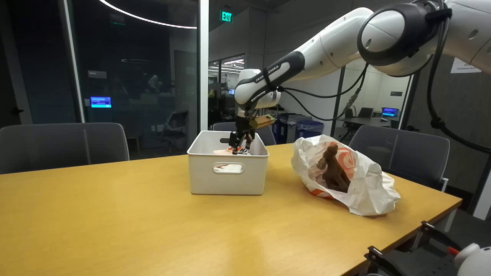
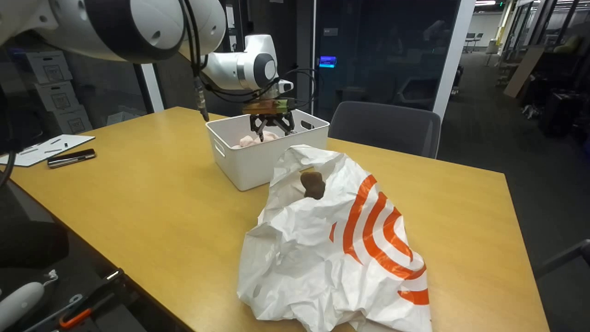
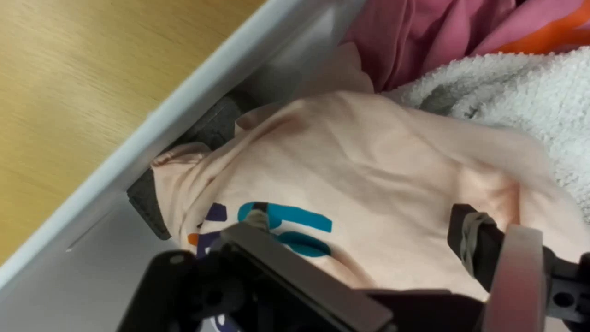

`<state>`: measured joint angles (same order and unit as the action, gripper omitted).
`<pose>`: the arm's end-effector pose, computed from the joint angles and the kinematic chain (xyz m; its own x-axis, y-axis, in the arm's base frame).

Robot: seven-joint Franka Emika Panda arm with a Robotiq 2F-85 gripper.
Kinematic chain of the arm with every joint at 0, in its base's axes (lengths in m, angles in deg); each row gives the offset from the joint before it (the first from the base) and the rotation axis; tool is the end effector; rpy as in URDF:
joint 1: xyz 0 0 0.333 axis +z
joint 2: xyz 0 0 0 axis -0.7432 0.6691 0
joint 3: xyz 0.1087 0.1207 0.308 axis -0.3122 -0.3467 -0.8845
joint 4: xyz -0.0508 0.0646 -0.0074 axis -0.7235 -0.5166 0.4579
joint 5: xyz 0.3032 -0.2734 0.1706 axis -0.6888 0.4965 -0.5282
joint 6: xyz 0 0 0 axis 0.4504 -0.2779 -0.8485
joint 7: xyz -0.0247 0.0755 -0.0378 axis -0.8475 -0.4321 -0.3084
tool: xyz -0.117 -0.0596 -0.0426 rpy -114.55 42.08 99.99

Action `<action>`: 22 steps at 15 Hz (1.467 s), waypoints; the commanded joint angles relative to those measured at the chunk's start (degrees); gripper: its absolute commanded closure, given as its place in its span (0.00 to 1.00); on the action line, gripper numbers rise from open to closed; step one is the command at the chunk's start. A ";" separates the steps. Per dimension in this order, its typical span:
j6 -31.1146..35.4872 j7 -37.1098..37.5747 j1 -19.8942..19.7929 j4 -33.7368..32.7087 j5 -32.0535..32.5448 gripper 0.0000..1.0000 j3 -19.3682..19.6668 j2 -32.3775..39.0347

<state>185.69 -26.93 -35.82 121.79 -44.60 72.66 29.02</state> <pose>0.8318 0.2354 0.1932 0.8535 0.5022 0.1391 0.4936 -0.8647 0.0929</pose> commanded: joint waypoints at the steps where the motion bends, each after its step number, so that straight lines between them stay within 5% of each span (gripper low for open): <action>1: 2.21 -6.50 -2.53 -5.64 -3.23 0.00 -2.33 4.64; 7: -1.04 -12.21 -5.09 -12.08 -7.47 0.00 -4.41 10.46; 8: -1.35 -12.79 -5.28 -12.79 -7.93 0.25 -4.59 11.19; 17: -4.10 -13.53 -5.57 -18.18 -11.24 0.91 -5.33 14.54; 19: -3.15 -13.20 -5.60 -17.86 -10.88 0.97 -5.41 13.99; 22: -0.33 -12.83 -5.14 -16.83 -10.25 0.93 -4.98 11.83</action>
<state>183.35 -39.26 -41.09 106.80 -54.68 68.17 41.37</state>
